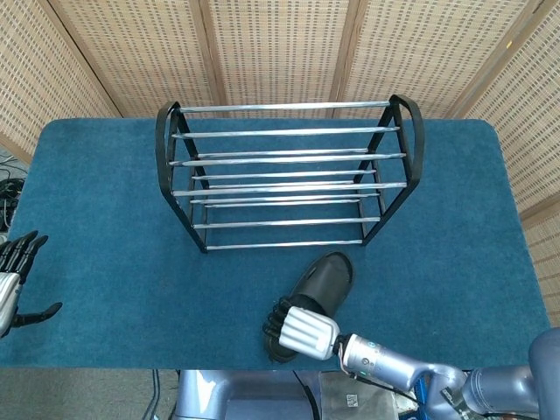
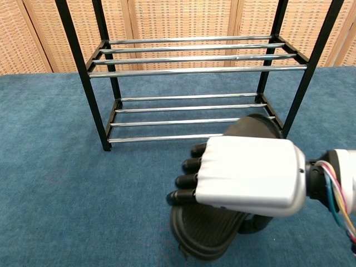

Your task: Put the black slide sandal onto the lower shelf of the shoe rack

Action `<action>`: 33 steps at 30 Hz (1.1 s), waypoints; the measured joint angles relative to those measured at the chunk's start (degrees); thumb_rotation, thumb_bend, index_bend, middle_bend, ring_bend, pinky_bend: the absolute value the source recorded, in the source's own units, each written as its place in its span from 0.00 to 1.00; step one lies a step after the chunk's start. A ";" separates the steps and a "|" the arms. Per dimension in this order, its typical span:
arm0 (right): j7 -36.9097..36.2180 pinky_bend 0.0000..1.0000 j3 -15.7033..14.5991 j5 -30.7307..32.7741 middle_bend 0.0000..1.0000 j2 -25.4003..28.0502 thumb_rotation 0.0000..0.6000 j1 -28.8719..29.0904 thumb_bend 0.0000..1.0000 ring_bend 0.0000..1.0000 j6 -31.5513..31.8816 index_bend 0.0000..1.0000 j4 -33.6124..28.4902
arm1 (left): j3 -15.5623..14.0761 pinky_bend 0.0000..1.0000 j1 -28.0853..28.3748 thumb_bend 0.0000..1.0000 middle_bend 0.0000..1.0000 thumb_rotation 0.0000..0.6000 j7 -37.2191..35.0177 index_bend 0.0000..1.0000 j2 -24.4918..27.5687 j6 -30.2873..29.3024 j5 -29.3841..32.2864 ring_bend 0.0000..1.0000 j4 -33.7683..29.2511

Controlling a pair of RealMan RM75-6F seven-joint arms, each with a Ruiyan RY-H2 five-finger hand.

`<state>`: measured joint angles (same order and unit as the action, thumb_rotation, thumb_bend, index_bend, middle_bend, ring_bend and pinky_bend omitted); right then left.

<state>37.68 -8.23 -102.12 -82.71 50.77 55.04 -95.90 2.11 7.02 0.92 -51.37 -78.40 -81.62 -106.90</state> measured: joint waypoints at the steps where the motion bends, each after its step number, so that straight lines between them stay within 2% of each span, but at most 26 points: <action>1: -2.01 0.41 -0.03 -1.81 0.55 -0.08 1.00 1.18 0.67 0.43 -0.22 0.53 1.24 | 0.08 0.00 0.06 0.18 0.00 1.00 -0.43 0.00 0.13 0.15 0.16 0.00 0.03; 7: -9.38 0.41 -0.05 -10.75 0.52 -1.50 1.00 6.77 0.69 0.43 0.02 0.53 10.89 | 0.42 0.00 0.35 0.18 0.00 1.00 -1.64 0.00 0.51 0.86 1.31 0.00 0.52; 17: -21.86 0.41 -1.38 -19.65 0.50 -4.54 1.00 14.78 0.75 0.42 2.13 0.53 30.53 | 1.22 0.00 1.04 0.18 0.00 1.00 -2.53 0.00 0.69 2.40 4.06 0.00 0.98; 22: -26.87 0.37 -1.67 -20.95 0.48 -6.05 1.00 17.89 0.75 0.42 2.53 0.53 37.89 | 1.43 0.00 1.82 0.18 0.00 1.00 -1.92 0.00 0.48 3.90 5.33 0.00 1.23; 28: -29.41 0.35 -0.98 -19.63 0.46 -7.56 1.00 19.50 0.75 0.39 1.74 0.53 43.44 | 1.57 0.00 2.55 0.18 0.00 1.00 -1.24 0.00 0.27 5.21 6.41 0.00 1.41; 33: -31.03 0.35 -1.45 -19.12 0.42 -8.66 1.00 20.12 0.75 0.33 1.21 0.52 47.33 | 1.66 0.00 2.84 0.18 0.00 1.00 -1.09 0.00 0.20 5.65 6.84 0.00 1.54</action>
<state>6.65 -9.68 -121.24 -91.37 70.89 56.25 -48.57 3.77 9.86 -0.17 -51.17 -72.75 -74.78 -105.36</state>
